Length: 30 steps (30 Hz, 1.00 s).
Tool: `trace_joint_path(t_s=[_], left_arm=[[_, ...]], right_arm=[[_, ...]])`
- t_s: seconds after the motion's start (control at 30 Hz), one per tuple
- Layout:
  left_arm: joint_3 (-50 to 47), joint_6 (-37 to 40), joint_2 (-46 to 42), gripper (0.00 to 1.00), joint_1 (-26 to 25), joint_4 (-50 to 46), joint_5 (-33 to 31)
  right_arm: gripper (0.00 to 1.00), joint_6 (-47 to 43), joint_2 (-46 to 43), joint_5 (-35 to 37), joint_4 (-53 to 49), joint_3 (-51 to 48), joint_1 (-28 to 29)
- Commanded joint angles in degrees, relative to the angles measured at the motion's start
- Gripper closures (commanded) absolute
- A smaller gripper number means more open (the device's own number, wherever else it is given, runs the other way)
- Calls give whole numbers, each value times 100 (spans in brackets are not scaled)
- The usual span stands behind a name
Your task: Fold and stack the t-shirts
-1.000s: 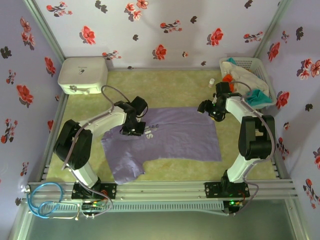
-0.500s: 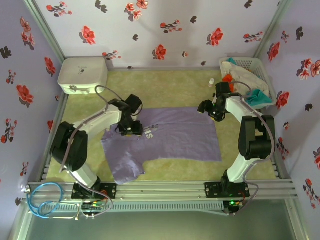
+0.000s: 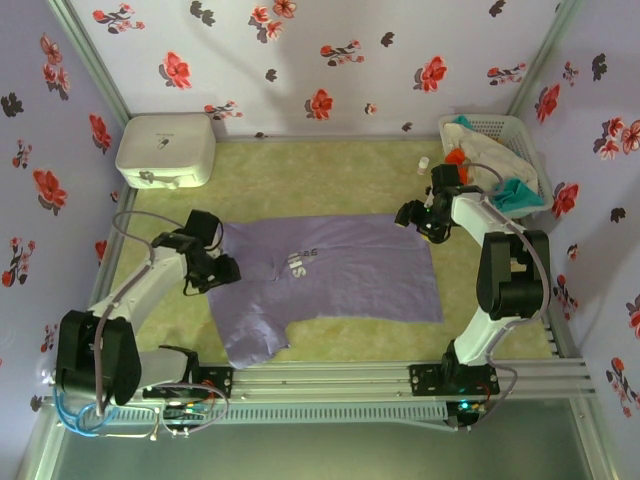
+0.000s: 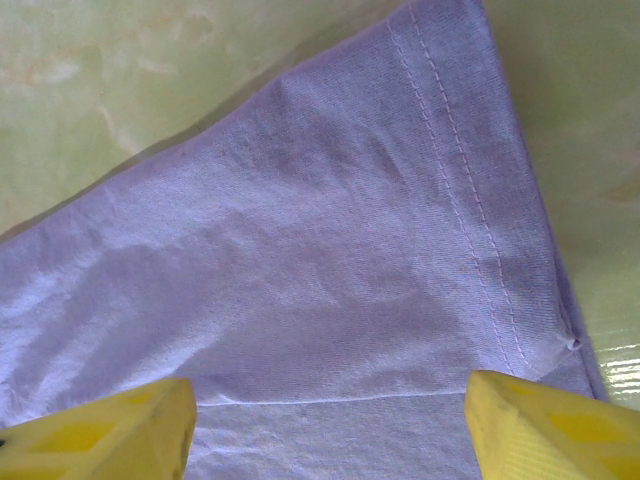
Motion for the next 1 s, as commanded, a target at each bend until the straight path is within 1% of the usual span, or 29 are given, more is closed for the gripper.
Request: trace_joint_path(t_s=[0.0, 0.17, 0.3, 0.5, 0.7, 0.87, 0.97], left_arm=[[-157, -43, 37, 51, 37, 552, 57], [-405, 3, 270, 51, 35, 1187, 53], [-408, 104, 529, 54, 35, 1443, -64], [-322, 196, 806, 62, 37, 1720, -123], [-285, 110, 912, 84, 32, 1533, -156], [-178, -13, 772, 94, 30, 1051, -168], [-10, -162, 639, 100, 36, 593, -79]], right_arm=[[29, -9, 131, -86, -17, -90, -8], [29, -11, 101, -78, 10, -135, -10], [29, -21, 97, -68, 1, -124, -8], [29, -27, 113, -75, -8, -103, -8], [29, -55, 141, -40, -15, -122, -16], [30, -51, 198, -80, 9, -132, -21], [30, -55, 192, -70, 14, -140, -16]])
